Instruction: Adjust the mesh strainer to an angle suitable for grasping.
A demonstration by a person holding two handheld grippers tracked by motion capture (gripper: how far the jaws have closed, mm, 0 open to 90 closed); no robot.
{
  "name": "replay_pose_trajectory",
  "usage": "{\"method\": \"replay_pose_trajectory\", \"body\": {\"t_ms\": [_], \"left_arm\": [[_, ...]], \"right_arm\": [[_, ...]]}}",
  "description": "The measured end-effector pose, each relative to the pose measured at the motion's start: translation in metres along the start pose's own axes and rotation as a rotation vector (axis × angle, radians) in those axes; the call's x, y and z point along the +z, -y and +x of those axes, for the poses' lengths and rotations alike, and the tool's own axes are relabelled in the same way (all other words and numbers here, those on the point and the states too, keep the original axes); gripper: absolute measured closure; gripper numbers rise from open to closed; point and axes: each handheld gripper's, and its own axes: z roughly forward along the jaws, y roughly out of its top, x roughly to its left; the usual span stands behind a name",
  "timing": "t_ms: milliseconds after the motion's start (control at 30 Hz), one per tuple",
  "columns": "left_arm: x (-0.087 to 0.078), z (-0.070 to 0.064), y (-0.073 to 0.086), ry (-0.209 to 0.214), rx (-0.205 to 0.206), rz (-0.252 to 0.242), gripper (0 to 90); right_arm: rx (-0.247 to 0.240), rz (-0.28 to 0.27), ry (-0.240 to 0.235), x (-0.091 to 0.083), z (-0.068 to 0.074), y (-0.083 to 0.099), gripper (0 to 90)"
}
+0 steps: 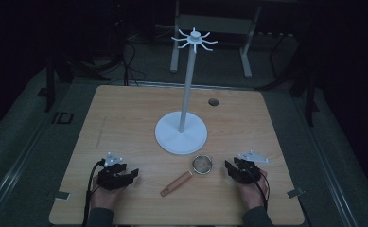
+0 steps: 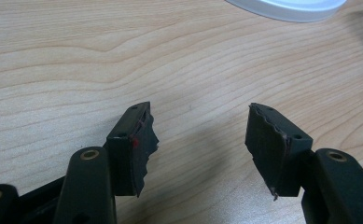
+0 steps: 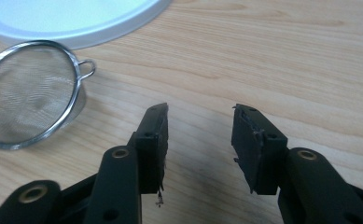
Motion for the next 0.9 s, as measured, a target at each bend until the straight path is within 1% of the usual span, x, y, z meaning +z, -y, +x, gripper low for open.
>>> {"method": "replay_pose_trajectory", "body": {"t_ms": [67, 133, 167, 200, 233, 300, 367, 433, 533, 633, 800, 900], "left_arm": [[0.000, 0.000, 0.000, -0.001, 0.002, 0.001, 41.4], [0.000, -0.001, 0.000, -0.001, 0.003, 0.002, 41.3], [0.000, -0.001, 0.000, -0.001, 0.003, 0.002, 41.4], [0.000, -0.001, 0.000, -0.002, 0.004, 0.004, 41.3], [0.000, -0.001, 0.000, -0.001, 0.004, 0.002, 41.4], [0.000, -0.001, 0.000, 0.000, 0.005, 0.001, 41.4], [0.001, -0.001, 0.000, 0.000, 0.004, 0.002, 41.4], [0.001, -0.001, -0.001, 0.001, 0.006, 0.002, 41.4], [0.001, -0.001, -0.001, 0.003, 0.006, 0.002, 41.4], [0.001, -0.001, -0.001, 0.003, 0.006, 0.001, 41.4], [0.001, -0.001, -0.001, 0.004, 0.008, 0.002, 41.4], [0.001, -0.001, -0.001, 0.004, 0.004, 0.001, 41.4]], "right_arm": [[-0.016, 0.020, 0.008, -0.001, 0.003, -0.001, 53.5], [-0.032, 0.023, 0.015, -0.003, 0.006, -0.003, 58.9], [-0.032, 0.023, 0.015, -0.003, 0.006, -0.003, 58.9], [-0.072, -0.002, -0.018, -0.010, 0.012, -0.009, 66.5], [-0.092, -0.010, -0.031, -0.012, 0.015, -0.012, 68.9], [-0.131, -0.027, -0.052, -0.015, 0.022, -0.017, 76.4], [-0.162, -0.033, -0.075, -0.016, 0.030, -0.022, 83.6], [-0.194, -0.045, -0.091, -0.015, 0.039, -0.028, 88.6], [-0.240, -0.048, -0.123, -0.013, 0.052, -0.035, 89.9], [-0.276, -0.049, -0.149, -0.009, 0.065, -0.041, 89.9], [-0.327, -0.028, -0.204, 0.003, 0.085, -0.048, 88.9], [-0.371, -0.014, -0.230, 0.011, 0.099, -0.051, 88.4]]}}
